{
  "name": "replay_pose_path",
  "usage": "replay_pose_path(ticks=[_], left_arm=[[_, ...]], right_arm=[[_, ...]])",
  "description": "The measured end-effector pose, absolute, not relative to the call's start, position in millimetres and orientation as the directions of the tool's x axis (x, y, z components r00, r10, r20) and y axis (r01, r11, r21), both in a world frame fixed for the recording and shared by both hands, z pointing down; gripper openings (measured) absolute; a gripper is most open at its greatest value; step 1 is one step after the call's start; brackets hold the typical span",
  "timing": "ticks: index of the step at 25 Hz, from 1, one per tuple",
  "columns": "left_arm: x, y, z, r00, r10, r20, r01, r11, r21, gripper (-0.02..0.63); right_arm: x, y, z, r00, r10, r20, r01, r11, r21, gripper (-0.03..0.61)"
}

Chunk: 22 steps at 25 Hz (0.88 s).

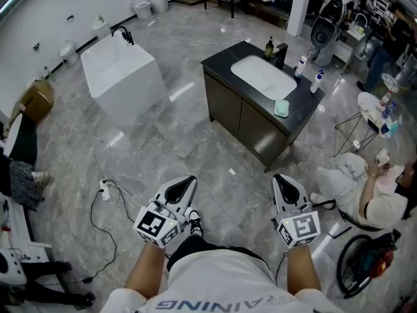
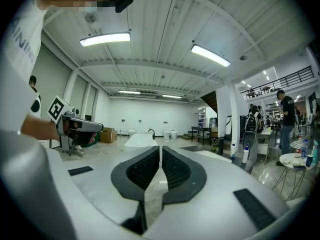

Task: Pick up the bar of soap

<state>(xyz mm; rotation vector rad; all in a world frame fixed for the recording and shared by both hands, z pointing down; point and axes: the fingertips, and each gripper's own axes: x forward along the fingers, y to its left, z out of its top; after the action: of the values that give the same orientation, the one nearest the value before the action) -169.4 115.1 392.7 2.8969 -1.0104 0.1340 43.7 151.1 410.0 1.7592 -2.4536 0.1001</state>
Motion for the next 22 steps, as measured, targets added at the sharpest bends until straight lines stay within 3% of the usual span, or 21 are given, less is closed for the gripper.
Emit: replay_pose_path(ticks=[22], left_arm=[[-247.1,-114.0,393.9,0.876,-0.472,0.102,-0.479,-0.876,0.054,0.011]], right_arm=[[-44.8,-39.2,404.0,-0.148,-0.974,0.174,-0.986,0.158,0.047,0.028]])
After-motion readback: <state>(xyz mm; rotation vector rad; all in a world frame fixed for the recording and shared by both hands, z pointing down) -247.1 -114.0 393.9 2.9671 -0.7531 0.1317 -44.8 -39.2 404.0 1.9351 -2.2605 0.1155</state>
